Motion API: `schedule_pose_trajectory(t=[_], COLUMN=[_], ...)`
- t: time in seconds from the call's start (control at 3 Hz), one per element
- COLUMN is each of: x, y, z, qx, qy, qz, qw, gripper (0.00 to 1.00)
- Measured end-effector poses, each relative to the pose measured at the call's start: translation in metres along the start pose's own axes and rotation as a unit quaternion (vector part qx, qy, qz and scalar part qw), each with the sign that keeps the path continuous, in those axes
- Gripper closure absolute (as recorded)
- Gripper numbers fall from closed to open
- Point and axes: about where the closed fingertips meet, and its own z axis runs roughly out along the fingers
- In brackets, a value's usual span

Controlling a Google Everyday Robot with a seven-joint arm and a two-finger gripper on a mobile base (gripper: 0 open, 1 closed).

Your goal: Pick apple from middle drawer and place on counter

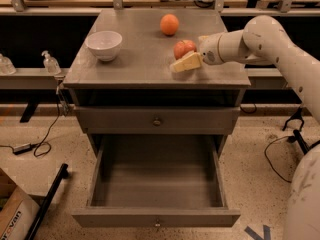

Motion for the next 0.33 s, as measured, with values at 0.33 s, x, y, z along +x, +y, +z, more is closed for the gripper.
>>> schedule_pose_trajectory(t=[0.33], x=[0.0000], y=[0.0000], z=[0.0000], qx=[0.000], qy=[0.000], qz=[0.000], qw=[1.0000], gripper=[0.00])
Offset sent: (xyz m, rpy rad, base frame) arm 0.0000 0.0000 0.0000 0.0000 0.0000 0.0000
